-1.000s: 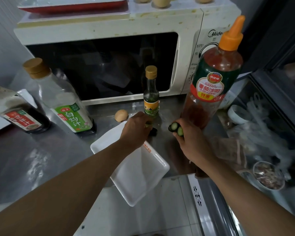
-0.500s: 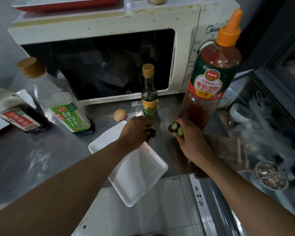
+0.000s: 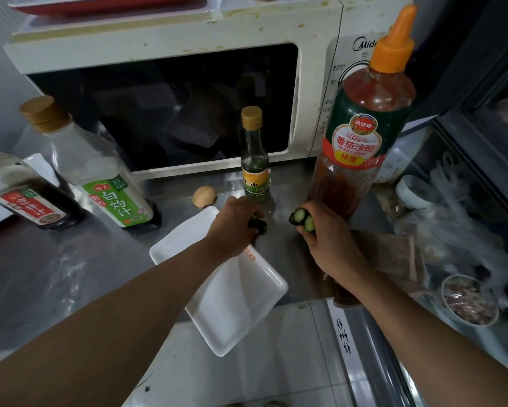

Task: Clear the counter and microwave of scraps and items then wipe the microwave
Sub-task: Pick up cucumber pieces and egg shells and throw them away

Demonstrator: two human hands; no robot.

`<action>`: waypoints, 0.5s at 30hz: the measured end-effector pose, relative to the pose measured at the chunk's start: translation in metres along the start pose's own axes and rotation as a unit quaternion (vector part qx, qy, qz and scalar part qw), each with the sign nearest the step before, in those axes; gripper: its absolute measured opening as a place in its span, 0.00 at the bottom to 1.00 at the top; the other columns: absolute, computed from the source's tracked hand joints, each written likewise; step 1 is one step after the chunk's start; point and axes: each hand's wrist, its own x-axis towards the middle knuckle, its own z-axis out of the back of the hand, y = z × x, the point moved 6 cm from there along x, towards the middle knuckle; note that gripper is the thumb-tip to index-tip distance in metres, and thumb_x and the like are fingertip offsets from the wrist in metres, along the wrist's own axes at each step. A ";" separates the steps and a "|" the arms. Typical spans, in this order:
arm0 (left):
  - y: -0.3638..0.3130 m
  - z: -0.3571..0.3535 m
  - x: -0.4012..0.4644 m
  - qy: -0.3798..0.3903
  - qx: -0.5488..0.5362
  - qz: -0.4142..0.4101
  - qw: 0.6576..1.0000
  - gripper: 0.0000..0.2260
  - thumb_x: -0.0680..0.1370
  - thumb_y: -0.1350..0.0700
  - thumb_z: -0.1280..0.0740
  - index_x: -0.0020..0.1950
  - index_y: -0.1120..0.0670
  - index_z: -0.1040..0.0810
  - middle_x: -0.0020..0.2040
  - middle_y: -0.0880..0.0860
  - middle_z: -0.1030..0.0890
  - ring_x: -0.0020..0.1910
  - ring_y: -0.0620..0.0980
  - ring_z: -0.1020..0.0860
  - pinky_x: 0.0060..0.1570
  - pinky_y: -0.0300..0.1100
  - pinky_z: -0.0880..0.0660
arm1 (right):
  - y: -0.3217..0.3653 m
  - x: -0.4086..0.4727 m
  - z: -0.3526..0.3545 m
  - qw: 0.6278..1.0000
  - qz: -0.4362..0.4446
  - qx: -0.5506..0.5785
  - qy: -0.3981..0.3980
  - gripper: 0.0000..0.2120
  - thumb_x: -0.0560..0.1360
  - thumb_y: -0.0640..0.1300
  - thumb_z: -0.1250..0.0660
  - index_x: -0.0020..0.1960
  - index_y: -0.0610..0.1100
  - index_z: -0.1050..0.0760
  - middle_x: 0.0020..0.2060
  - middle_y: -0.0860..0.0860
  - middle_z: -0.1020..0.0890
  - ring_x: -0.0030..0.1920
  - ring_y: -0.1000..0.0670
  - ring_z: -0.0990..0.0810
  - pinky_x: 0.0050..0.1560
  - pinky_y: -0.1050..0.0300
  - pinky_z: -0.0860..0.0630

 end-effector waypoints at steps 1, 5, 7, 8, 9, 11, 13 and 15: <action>-0.001 0.000 0.000 0.000 0.005 -0.002 1.000 0.11 0.73 0.62 0.31 0.55 0.55 0.22 0.54 0.54 0.24 0.56 0.53 0.28 0.53 0.48 0.26 | 0.000 0.000 0.000 1.000 -0.001 -0.001 0.001 0.09 0.75 0.36 0.34 0.55 0.40 0.27 0.51 0.46 0.23 0.51 0.50 0.26 0.50 0.61 0.32; -0.001 -0.002 0.002 0.003 0.012 -0.014 1.000 0.11 0.74 0.62 0.32 0.56 0.56 0.22 0.54 0.55 0.24 0.57 0.54 0.32 0.51 0.40 0.32 | -0.001 0.001 -0.001 1.000 -0.003 -0.006 0.004 0.09 0.75 0.36 0.35 0.55 0.40 0.27 0.52 0.46 0.23 0.52 0.49 0.25 0.50 0.62 0.32; -0.002 -0.002 0.002 0.009 0.011 -0.019 1.000 0.11 0.74 0.62 0.32 0.56 0.56 0.23 0.55 0.56 0.24 0.57 0.54 0.32 0.52 0.41 0.32 | -0.001 0.002 -0.003 1.000 -0.006 -0.007 0.005 0.10 0.75 0.37 0.35 0.56 0.40 0.27 0.52 0.46 0.23 0.53 0.49 0.25 0.50 0.62 0.33; -0.002 -0.002 0.002 0.011 0.009 -0.022 1.000 0.12 0.74 0.63 0.32 0.57 0.57 0.23 0.55 0.56 0.25 0.57 0.54 0.31 0.52 0.42 0.32 | -0.002 0.002 -0.003 1.000 -0.007 -0.008 0.005 0.10 0.75 0.37 0.35 0.56 0.40 0.27 0.53 0.46 0.23 0.53 0.49 0.25 0.50 0.62 0.33; -0.003 -0.003 0.002 0.012 0.006 -0.025 1.000 0.12 0.74 0.63 0.33 0.57 0.57 0.23 0.56 0.56 0.25 0.57 0.54 0.31 0.53 0.41 0.32 | -0.002 0.002 -0.004 1.000 -0.008 -0.010 0.006 0.10 0.75 0.37 0.35 0.56 0.41 0.27 0.53 0.46 0.23 0.53 0.49 0.26 0.50 0.63 0.33; -0.004 -0.003 0.002 0.012 0.008 -0.032 0.999 0.12 0.74 0.64 0.33 0.58 0.57 0.23 0.57 0.56 0.26 0.57 0.54 0.30 0.53 0.40 0.33 | -0.003 0.001 -0.005 1.000 -0.010 -0.011 0.007 0.10 0.75 0.37 0.35 0.56 0.41 0.28 0.53 0.46 0.23 0.53 0.49 0.26 0.50 0.63 0.34; -0.005 -0.002 0.002 0.011 0.009 -0.035 0.999 0.12 0.75 0.63 0.33 0.58 0.58 0.23 0.58 0.56 0.26 0.57 0.54 0.29 0.54 0.41 0.32 | -0.004 0.001 -0.006 1.000 -0.012 -0.008 0.007 0.10 0.75 0.37 0.35 0.56 0.41 0.27 0.53 0.46 0.23 0.53 0.49 0.25 0.50 0.62 0.33; -0.006 0.000 0.002 0.008 0.003 -0.033 0.999 0.13 0.75 0.64 0.34 0.59 0.58 0.24 0.58 0.56 0.27 0.57 0.54 0.28 0.54 0.40 0.30 | -0.004 0.002 -0.004 1.000 -0.012 -0.007 0.005 0.10 0.75 0.36 0.34 0.56 0.41 0.27 0.53 0.46 0.23 0.53 0.49 0.25 0.50 0.63 0.33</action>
